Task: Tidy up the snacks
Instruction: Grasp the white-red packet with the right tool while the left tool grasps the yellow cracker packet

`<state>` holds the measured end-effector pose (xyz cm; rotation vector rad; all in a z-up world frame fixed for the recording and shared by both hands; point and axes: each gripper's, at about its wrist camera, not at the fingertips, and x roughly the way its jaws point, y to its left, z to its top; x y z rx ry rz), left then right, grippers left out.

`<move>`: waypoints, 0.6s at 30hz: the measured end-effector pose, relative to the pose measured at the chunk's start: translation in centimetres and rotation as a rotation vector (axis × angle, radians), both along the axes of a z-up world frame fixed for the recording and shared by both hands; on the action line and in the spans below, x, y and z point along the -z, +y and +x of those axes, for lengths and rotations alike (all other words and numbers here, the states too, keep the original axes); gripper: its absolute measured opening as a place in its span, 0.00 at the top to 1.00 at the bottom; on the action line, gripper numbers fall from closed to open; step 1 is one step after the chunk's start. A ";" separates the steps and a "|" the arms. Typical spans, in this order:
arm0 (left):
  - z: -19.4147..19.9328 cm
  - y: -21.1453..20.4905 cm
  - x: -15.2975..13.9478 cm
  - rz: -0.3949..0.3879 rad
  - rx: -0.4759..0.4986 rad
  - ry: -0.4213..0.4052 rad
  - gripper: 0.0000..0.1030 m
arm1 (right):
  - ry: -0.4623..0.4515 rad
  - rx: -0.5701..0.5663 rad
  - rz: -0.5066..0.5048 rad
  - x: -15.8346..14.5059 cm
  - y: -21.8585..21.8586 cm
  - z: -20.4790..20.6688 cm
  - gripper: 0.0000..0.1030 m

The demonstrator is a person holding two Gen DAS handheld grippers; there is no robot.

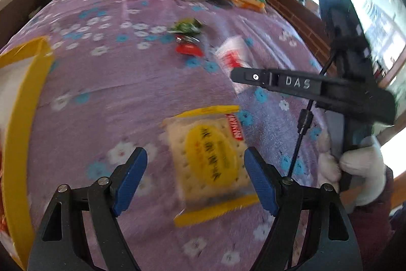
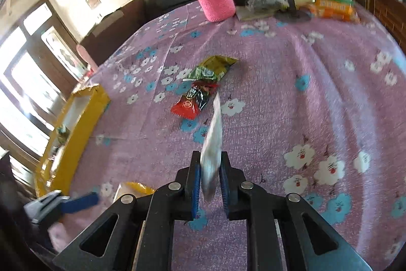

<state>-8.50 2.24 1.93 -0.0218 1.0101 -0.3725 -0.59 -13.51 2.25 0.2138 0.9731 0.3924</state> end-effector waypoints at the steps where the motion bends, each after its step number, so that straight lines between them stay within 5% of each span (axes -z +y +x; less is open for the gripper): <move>1: 0.2 -0.5 0.3 0.015 0.006 0.000 0.21 | 0.008 0.004 0.017 0.1 -0.2 0.1 0.83; 5: 0.8 -2.6 1.1 0.111 0.029 -0.028 0.19 | -0.003 0.000 0.011 0.1 0.1 -0.2 0.83; 7: 0.6 -3.4 1.4 0.179 0.052 -0.054 0.19 | -0.012 -0.001 -0.006 0.2 0.4 -0.3 0.73; 9: 0.2 -3.2 1.2 0.162 0.060 -0.071 0.31 | -0.026 0.004 -0.010 0.5 0.6 -0.1 0.48; 12: 0.1 -2.0 1.1 0.132 0.033 -0.066 0.32 | -0.057 -0.001 0.000 0.4 1.0 -0.1 0.40; 16: -0.1 0.2 0.8 0.066 -0.020 -0.057 0.32 | -0.068 0.008 -0.003 0.7 1.3 0.2 0.41; 17: -0.4 0.9 0.5 0.046 -0.038 -0.057 0.32 | -0.069 0.018 0.001 0.7 1.1 0.2 0.49; 18: -0.6 1.5 0.3 0.031 -0.051 -0.057 0.32 | -0.066 0.044 -0.005 0.7 0.8 0.3 0.71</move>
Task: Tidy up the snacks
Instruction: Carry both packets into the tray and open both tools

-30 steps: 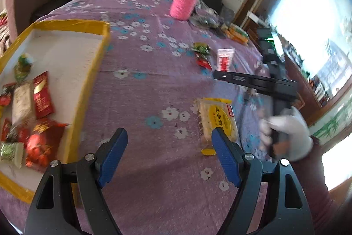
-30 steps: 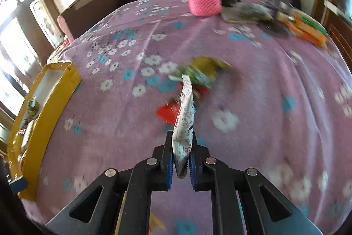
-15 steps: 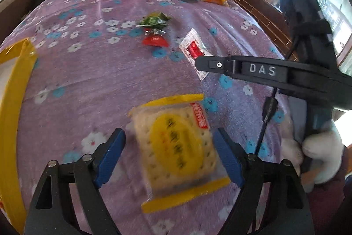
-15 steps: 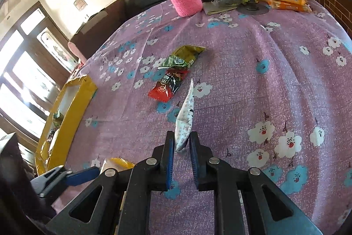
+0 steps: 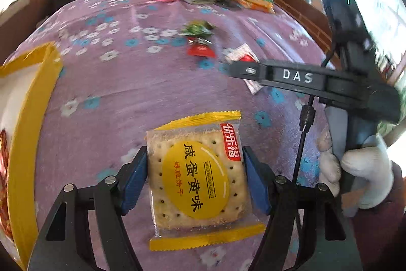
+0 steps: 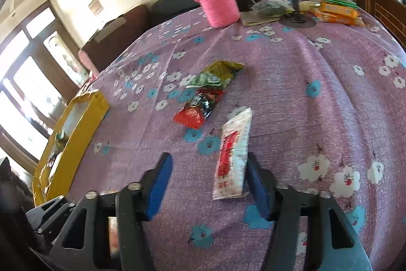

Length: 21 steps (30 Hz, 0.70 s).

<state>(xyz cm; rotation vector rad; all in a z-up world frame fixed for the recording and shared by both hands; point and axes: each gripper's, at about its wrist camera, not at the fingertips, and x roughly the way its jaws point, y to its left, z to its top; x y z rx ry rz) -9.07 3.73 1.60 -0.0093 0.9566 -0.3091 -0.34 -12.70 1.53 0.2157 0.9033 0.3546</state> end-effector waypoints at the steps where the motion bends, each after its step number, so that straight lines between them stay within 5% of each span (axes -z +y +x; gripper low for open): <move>1: -0.1 0.6 -0.2 -0.015 -0.013 -0.001 0.32 | 0.006 0.014 -0.001 0.1 -0.2 0.1 0.84; 17: -4.7 16.7 -6.1 -0.236 -0.258 -0.134 0.34 | -0.023 0.041 0.008 -1.1 0.4 -2.2 0.87; 21: -4.0 21.3 -6.1 -0.433 -0.258 -0.091 0.34 | -0.031 -0.031 0.065 -3.1 3.0 -3.8 0.87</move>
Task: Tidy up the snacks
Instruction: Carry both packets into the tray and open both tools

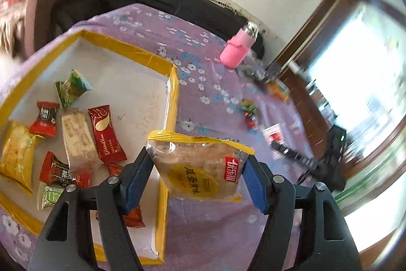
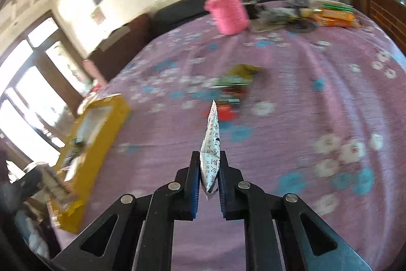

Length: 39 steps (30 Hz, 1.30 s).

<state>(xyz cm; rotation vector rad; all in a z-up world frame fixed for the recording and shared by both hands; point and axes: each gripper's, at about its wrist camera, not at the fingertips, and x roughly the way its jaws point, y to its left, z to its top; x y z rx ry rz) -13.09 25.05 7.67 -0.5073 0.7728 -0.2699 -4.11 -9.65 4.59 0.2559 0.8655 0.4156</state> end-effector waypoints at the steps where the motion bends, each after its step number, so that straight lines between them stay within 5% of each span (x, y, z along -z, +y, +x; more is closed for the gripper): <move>1: 0.0 0.6 -0.2 -0.017 0.001 -0.005 0.34 | -0.007 -0.033 0.004 -0.7 1.3 -0.4 0.87; 6: 0.5 1.1 -0.1 -0.068 0.026 -0.009 0.34 | -0.029 -0.198 0.030 -3.5 8.0 -1.7 0.88; 13: -0.1 2.0 -0.7 -0.112 0.035 -0.029 0.36 | 0.043 -0.403 0.062 -3.3 17.1 -3.5 0.88; 17: -0.6 4.2 -1.7 -0.143 0.006 -0.042 0.54 | 0.028 -0.476 0.103 -4.6 20.0 -5.0 0.88; 19: -0.5 5.2 -2.2 -0.133 -0.016 -0.049 0.54 | 0.017 -0.510 0.095 -5.4 21.9 -5.2 0.88; 27: 2.9 8.2 -1.2 -0.075 -0.093 -0.004 0.54 | -0.011 -0.541 -0.044 -4.3 29.9 -3.8 0.88; 34: 0.8 9.3 -0.8 0.033 -0.165 -0.027 0.36 | 0.012 -0.453 -0.190 -0.8 30.1 -1.4 0.83; 39: -0.8 8.5 -1.4 0.183 -0.261 -0.033 0.29 | 0.005 -0.438 -0.193 -0.4 29.3 -1.7 0.61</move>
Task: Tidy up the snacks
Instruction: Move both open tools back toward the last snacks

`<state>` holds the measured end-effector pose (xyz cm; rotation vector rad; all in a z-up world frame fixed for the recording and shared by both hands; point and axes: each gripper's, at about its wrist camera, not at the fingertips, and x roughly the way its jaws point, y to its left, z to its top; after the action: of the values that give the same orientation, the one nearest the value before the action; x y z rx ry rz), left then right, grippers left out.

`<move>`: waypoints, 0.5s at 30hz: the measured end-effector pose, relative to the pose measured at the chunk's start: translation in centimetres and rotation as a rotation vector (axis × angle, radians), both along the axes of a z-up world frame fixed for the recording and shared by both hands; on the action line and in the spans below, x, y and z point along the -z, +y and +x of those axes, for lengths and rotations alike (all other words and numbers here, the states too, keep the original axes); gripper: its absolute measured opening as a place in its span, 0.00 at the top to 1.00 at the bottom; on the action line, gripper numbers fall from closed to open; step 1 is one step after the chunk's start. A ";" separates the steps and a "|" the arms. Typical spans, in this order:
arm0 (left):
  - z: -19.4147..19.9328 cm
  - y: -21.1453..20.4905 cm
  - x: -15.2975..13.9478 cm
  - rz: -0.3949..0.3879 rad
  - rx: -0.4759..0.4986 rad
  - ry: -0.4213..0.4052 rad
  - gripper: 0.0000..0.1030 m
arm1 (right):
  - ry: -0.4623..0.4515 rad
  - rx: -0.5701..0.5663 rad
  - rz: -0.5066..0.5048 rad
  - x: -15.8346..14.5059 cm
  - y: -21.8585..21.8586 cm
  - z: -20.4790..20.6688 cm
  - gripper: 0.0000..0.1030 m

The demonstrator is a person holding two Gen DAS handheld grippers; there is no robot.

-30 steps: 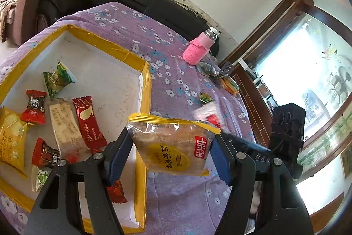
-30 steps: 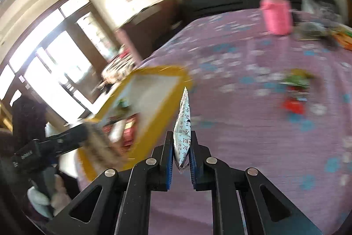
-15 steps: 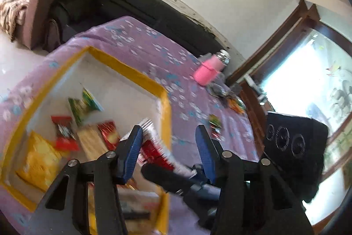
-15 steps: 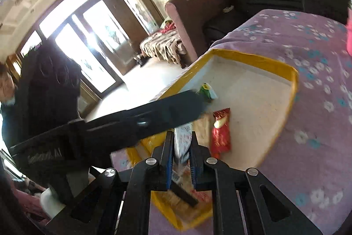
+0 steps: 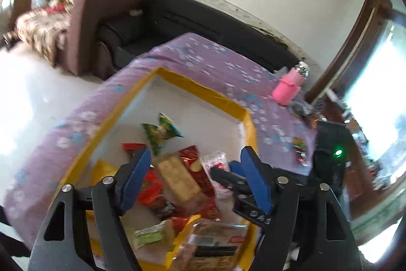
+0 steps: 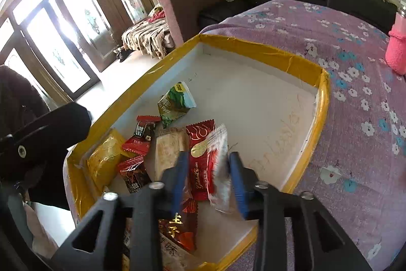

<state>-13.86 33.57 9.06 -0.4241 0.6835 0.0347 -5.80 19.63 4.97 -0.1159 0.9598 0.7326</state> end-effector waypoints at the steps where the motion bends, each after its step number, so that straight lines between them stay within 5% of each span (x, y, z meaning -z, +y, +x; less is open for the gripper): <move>1: -0.4 -0.4 -0.3 0.032 -0.019 -0.003 0.27 | -0.009 0.003 0.006 -0.2 -0.2 -0.2 0.60; 8: -3.2 -4.9 -1.5 0.312 -0.151 -0.024 0.19 | -0.109 0.047 0.073 -2.8 -4.3 -2.2 0.50; 15: -3.8 -9.8 -1.4 0.419 -0.121 -0.005 0.19 | -0.187 0.126 0.117 -4.6 -10.5 -4.4 0.38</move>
<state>-17.68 23.74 10.48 -0.0614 0.6259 0.2865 -10.18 9.13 9.56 -0.0205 0.7377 0.6480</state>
